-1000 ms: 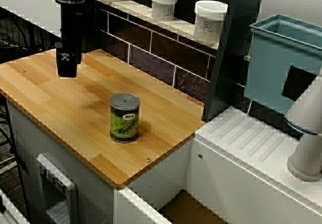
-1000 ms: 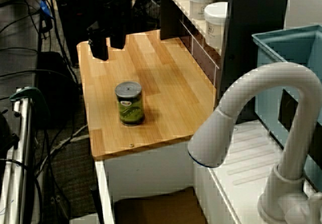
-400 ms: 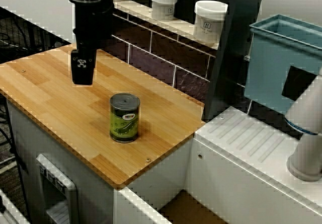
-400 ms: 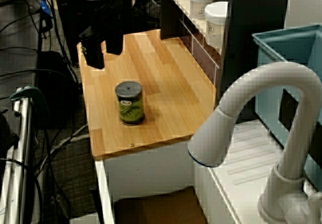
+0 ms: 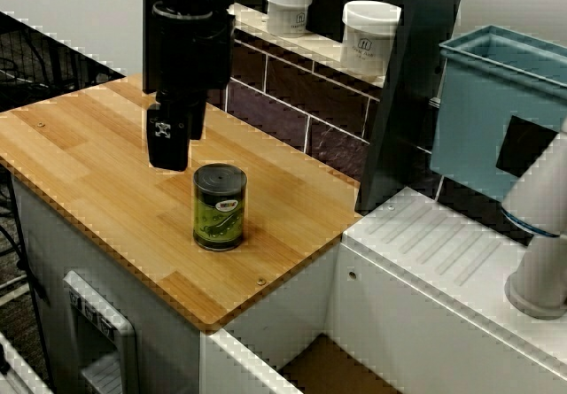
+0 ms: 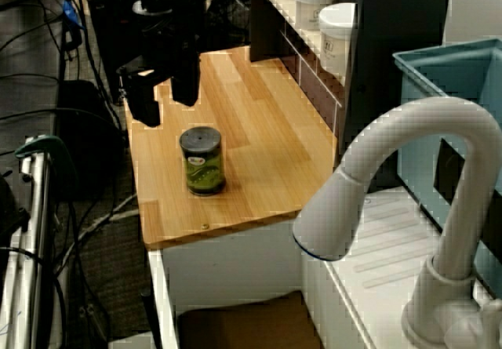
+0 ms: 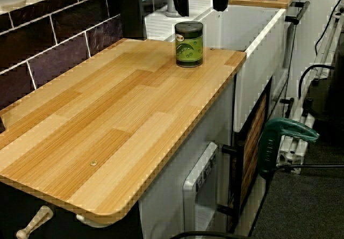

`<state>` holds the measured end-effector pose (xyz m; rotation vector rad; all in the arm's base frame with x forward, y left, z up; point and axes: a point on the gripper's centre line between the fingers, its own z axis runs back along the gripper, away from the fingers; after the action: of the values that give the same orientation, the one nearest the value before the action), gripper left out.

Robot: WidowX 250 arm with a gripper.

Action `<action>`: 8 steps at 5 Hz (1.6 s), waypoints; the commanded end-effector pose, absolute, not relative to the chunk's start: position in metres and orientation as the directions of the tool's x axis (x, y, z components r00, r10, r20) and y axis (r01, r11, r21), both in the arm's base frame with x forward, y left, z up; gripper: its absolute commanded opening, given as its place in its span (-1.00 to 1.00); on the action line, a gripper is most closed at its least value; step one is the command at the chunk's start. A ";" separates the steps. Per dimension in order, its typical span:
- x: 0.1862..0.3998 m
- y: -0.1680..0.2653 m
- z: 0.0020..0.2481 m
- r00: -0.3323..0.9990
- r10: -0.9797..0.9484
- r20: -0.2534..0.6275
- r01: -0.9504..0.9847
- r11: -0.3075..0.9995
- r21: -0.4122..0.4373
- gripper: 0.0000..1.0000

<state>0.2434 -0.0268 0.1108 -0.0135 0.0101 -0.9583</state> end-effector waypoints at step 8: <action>0.259 -0.080 0.067 0.137 -0.952 0.274 0.991 0.132 -0.039 1.00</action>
<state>0.2591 -0.0856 0.0532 -0.2557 -0.1652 -1.4093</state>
